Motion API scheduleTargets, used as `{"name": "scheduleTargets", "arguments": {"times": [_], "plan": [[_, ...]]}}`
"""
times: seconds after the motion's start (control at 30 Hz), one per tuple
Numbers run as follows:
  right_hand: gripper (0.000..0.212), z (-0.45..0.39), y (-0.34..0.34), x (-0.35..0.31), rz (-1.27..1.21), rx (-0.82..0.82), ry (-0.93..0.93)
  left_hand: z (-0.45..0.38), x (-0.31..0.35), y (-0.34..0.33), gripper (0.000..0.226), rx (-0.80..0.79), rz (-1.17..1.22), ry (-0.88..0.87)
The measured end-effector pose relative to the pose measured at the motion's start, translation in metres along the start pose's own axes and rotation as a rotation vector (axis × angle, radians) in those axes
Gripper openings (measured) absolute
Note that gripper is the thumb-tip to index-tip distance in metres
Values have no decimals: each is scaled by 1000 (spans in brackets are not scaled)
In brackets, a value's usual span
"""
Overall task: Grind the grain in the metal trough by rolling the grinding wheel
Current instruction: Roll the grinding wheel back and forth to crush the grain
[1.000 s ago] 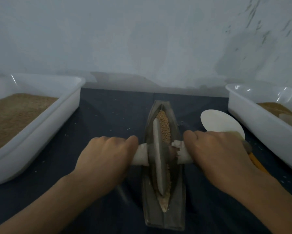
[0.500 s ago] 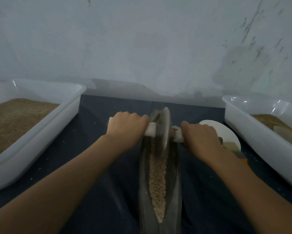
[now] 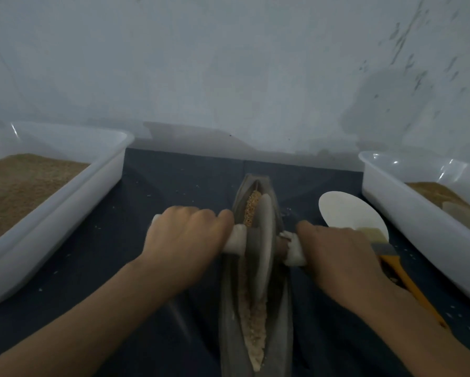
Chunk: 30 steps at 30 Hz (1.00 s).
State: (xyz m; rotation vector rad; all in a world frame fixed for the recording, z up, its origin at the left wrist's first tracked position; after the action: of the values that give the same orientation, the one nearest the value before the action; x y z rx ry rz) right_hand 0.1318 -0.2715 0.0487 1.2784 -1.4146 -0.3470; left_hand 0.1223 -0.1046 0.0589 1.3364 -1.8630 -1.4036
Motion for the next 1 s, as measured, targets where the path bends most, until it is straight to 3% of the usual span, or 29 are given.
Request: {"name": "scheduleTargets", "arguments": {"times": [0.1,0.33,0.47,0.6,0.73,0.9,1.0], "plan": [[41,-37,-11,12,73,57,-75,-27,-20,-20,38,65,-3,96],[28,-64,-26,24,34,-22,-137,-57,-32,-24,30,69,3,158],[41,-22,2,8,28,41,-35,-22,-18,-14,35,10,57,100],[58,29,30,-4,-86,157,36,25,6,15,48,61,120,-43],[72,30,19,-4,-81,82,24,30,9,15,48,35,110,-40],[38,-19,-10,9,22,28,-59,-16,-10,-11,42,25,-23,9],[33,-52,-16,19,47,50,-97,-42,-27,-27,37,79,-15,91]]}}
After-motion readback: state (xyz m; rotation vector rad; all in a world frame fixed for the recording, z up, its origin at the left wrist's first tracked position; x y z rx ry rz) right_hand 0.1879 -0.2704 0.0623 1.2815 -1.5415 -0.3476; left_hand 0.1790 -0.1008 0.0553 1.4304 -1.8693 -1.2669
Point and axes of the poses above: each hand's wrist, its own z-axis away from the middle knuckle, its own y-axis out of the back of the hand, x = y × z, the point moved 8 cm from there along -z, towards the middle knuckle, and after that the axes turned 11 degrees about z, right-handed, at the moved point
